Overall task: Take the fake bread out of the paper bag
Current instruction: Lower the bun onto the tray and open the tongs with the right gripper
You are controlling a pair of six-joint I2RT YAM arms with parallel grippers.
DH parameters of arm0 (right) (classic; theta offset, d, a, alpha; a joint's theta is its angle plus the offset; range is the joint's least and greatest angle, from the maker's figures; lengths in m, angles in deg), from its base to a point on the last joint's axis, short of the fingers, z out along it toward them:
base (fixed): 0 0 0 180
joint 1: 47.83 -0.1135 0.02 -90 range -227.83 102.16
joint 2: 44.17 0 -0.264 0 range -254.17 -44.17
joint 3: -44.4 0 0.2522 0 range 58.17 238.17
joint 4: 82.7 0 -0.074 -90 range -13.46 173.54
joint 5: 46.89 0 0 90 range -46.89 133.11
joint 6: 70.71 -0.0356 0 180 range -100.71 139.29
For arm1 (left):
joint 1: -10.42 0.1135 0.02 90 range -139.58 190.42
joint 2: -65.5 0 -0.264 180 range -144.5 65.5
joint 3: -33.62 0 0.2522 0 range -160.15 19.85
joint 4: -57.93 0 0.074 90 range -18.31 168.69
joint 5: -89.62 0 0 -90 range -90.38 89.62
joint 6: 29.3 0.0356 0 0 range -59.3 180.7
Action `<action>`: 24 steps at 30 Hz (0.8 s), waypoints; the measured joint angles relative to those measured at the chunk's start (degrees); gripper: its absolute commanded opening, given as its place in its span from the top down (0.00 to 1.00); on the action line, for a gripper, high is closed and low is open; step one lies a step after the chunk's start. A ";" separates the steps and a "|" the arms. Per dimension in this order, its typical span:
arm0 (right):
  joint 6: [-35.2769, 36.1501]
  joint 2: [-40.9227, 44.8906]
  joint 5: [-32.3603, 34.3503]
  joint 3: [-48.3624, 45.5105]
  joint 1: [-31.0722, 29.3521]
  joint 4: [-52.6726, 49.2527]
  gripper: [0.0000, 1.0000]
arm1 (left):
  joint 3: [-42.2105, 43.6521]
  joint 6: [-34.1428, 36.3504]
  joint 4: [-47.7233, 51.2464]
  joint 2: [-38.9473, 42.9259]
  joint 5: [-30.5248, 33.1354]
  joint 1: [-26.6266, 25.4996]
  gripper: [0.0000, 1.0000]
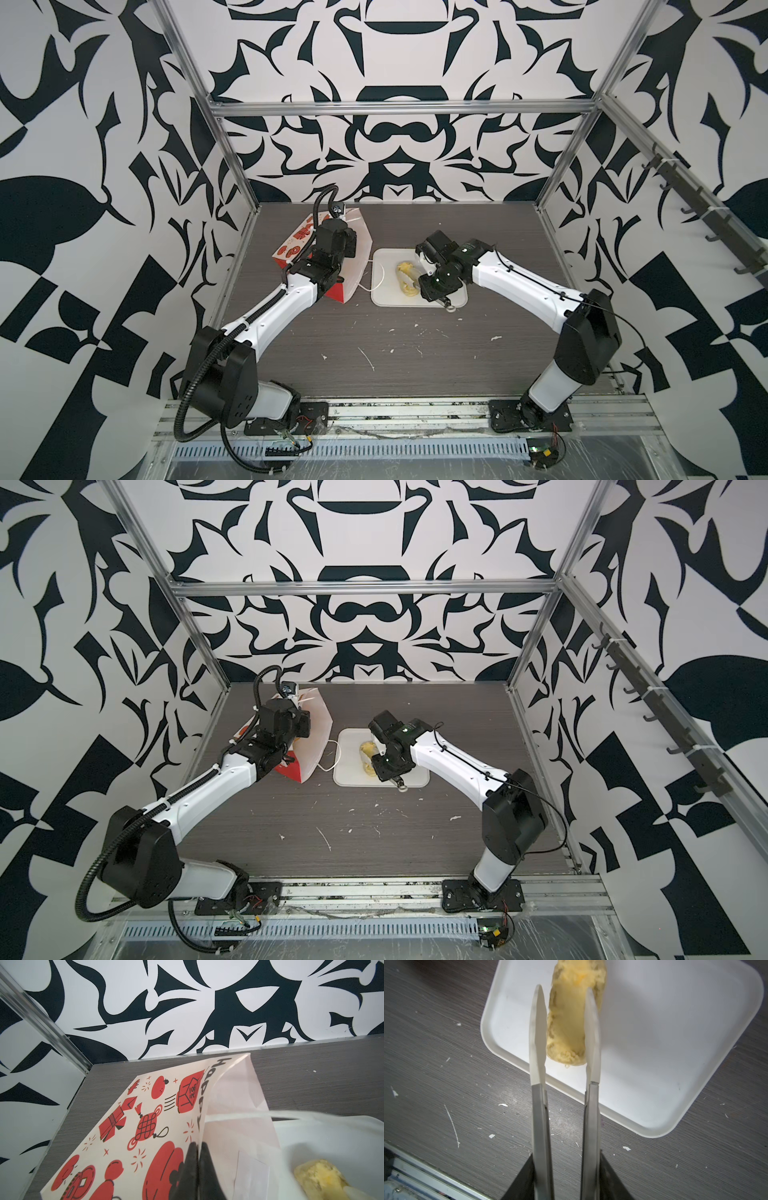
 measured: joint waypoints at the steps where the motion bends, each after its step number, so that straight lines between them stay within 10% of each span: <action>1: 0.09 -0.35 0.00 0.00 -0.02 -0.13 0.54 | 0.00 -0.11 0.00 0.00 -0.07 0.04 1.00; 24: 1.77 -4.79 3.26 2.80 -1.84 -4.15 0.51 | 1.38 -1.46 -2.34 0.00 -0.90 0.59 1.00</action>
